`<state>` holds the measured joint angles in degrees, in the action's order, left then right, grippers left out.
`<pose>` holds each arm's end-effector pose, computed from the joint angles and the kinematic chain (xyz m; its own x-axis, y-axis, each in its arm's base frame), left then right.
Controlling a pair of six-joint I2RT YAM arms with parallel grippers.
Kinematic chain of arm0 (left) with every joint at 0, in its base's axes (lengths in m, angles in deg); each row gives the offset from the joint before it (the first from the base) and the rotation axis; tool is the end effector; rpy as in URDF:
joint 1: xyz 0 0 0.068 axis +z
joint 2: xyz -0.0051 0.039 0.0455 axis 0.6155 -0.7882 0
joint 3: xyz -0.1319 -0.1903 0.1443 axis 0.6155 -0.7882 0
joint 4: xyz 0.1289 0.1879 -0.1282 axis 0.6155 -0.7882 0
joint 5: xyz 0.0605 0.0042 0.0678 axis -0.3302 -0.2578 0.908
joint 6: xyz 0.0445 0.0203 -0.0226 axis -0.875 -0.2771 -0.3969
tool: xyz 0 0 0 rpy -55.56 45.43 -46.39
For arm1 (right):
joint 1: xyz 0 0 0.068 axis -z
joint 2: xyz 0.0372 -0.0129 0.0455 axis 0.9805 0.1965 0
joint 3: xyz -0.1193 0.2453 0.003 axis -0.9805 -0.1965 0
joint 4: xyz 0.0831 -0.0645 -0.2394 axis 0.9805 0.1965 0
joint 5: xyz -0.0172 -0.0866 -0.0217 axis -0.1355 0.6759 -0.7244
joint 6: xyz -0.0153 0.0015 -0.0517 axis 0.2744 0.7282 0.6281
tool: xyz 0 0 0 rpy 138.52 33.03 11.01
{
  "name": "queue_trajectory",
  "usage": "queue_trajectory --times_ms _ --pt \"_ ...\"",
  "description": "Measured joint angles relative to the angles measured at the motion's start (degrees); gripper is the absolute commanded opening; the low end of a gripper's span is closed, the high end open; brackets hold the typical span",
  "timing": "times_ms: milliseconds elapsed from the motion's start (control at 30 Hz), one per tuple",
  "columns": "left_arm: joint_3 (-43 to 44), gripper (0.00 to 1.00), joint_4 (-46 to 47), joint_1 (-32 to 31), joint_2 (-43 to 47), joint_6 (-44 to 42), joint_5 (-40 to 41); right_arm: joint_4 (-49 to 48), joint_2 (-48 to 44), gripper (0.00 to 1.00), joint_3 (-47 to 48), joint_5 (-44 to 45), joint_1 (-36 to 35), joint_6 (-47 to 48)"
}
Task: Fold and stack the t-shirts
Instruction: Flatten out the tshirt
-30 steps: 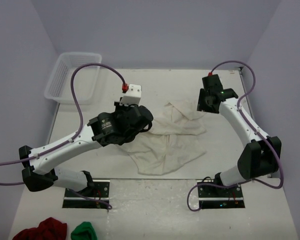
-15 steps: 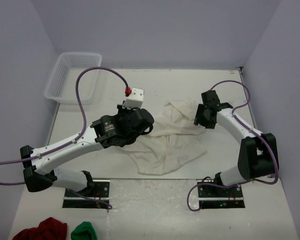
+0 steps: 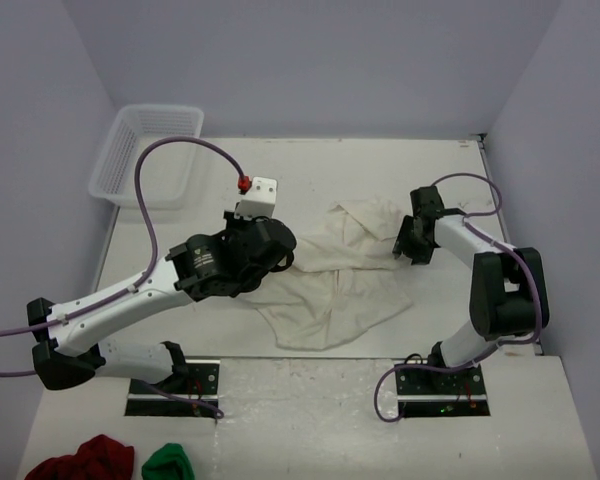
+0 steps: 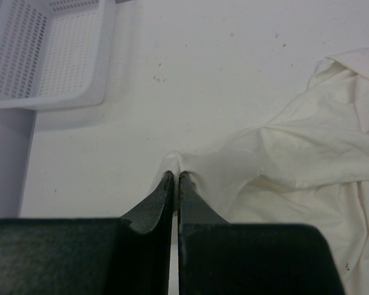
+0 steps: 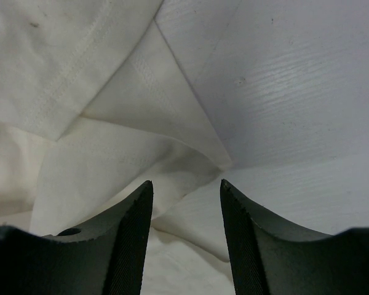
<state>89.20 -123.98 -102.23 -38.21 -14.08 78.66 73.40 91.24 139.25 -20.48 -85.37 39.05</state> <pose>0.1290 -0.1966 0.3833 -0.3805 0.1549 -0.9117 -0.0117 0.9850 0.1722 0.2973 0.0326 0.1741 -0.8626 0.3686 -0.3465 0.3520 0.9292 0.1124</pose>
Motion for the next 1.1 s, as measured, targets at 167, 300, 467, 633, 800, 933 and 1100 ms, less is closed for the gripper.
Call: queue_trajectory --times_ms 167,300,467,633,800,933,1100 --pt "0.0 0.00 0.1 0.0 0.1 -0.1 0.0 -0.2 0.3 0.50 0.0 -0.5 0.2 -0.4" --pt "0.0 0.00 0.2 0.0 0.5 -0.2 0.0 -0.3 0.7 0.50 0.0 -0.5 1.0 -1.1" --pt "0.0 0.00 0.7 0.0 1.8 -0.7 -0.2 0.1 0.9 0.50 0.1 -0.4 1.6 -2.7" --pt "-0.2 0.00 1.7 0.0 2.6 -1.7 -0.9 0.3 2.3 0.48 1.0 -0.4 1.6 -4.8" --pt "-0.2 0.00 3.5 0.0 4.0 -3.1 -3.0 0.7 3.0 0.44 1.7 -0.4 1.6 -6.5" --pt "-0.2 0.00 4.8 0.0 5.1 -4.1 -4.4 1.9 3.7 0.36 2.6 -0.3 1.6 -8.0" --pt "-1.6 0.00 7.3 0.0 5.9 -6.1 -7.4 3.7 4.9 0.30 4.3 0.1 1.6 -9.6"
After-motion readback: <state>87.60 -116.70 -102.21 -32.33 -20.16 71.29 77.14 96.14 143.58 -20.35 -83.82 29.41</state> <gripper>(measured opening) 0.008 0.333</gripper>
